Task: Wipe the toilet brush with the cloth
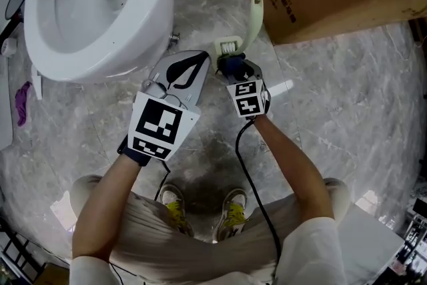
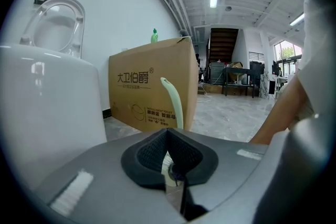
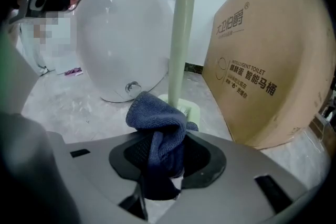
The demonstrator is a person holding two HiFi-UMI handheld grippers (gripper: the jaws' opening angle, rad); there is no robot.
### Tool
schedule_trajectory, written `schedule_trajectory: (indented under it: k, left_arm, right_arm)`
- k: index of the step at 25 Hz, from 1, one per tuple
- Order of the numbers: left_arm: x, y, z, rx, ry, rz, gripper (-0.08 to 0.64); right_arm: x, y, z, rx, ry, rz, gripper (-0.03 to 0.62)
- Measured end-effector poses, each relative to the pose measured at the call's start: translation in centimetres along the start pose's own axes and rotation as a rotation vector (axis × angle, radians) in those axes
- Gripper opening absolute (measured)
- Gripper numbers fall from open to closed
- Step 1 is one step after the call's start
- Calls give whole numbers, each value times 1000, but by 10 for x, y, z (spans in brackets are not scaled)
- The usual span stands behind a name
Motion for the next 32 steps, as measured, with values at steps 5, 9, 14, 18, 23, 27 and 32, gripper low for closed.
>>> schedule_trajectory:
  k: [5,9,14,18,23,27,32]
  left_arm:
    - [-2,2,-2,6,-4,16,2]
    - [-4,4,-1,7,-17,27,2]
    - [-5,7,0,12,-18,40,2]
    - [-3,6,1,9,-19,34,2]
    - [8,2,-1,8,-11,27,2]
    - [13,-2,-2,16,-9,29,2]
    - [12,0,-2,7,-21,38,2]
  right_arm:
    - [9,-7,6,-36,0,20,138]
    - [19,-10,9,-40,-3,37,138]
    - [29,-11,14,-78,-10,45,138]
    - [31,-7,16,-103,-33,48,137]
    - [28,-3,16,-144,-69,68,135]
    - [18,-10,5,-110,-9,38,130]
    - [19,-7,1,-100,6,15,130]
Point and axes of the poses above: the fingertips, and each gripper's own axes: x forward along the fingers, z to its left, y out of its underside, the point moved 10 cm from there along -x, backward along the fingers, and after that the axes turned 14 degrees about y, right-handed, at the moved point
